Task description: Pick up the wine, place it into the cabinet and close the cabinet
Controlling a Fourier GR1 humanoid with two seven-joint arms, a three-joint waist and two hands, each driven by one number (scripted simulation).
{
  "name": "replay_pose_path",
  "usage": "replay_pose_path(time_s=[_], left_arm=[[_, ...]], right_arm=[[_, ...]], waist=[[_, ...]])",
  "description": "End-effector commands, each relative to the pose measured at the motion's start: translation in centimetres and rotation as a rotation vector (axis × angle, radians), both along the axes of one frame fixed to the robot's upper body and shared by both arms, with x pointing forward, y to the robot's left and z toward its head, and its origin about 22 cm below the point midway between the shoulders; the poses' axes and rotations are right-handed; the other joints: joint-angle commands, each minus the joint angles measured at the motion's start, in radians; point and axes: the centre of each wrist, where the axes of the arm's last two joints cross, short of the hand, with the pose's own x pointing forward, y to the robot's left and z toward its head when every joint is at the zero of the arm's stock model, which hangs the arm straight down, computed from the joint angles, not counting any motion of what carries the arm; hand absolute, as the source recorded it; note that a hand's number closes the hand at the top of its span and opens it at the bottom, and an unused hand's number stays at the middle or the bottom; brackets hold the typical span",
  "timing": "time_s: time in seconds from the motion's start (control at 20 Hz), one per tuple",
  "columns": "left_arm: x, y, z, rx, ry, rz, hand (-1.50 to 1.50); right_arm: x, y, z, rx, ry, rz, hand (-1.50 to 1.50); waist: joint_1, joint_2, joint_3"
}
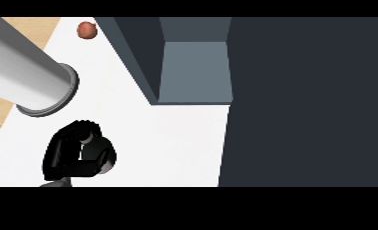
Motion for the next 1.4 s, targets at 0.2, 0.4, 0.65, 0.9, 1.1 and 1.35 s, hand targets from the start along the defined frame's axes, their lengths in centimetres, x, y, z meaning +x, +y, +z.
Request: replay_pose_path(time_s=[0.2,0.4,0.65,0.9,1.1,1.35], left_arm=[[0.5,-1.0,2.4,0.059,-0.157,0.071,1.5],[-0.2,-2.9,4.7,-0.061,-0.151,-0.034,1.5],[0.6,-5.1,8.4,-0.079,-0.128,-0.091,1.5],[0.9,-8.0,13.0,-0.05,-0.127,-0.121,1.5],[0.0,-11.6,15.2,-0.034,-0.128,-0.115,1.5],[2.6,-14.8,16.9,-0.066,-0.123,-0.189,1.5]], right_arm=[[-2.8,-1.0,0.5,0.033,-0.033,0.05,-1.5],[-2.6,-1.0,0.2,0.047,-0.031,0.053,-1.5],[-3.1,-0.9,0.3,0.064,-0.027,0.036,-1.5],[-1.0,-0.6,0.5,0.063,-0.039,0.059,-1.5],[-0.6,-0.4,-0.5,0.052,-0.017,0.038,-1.5],[-0.4,-0.1,-0.1,0.064,-0.024,0.052,-1.5]], waist=[[0.001,0.0,-0.001],[0.004,-0.002,0.0],[0.002,-0.002,-0.001],[0.005,0.0,-0.001],[0.004,0.001,-0.001],[-0.001,0.002,-0.001]])
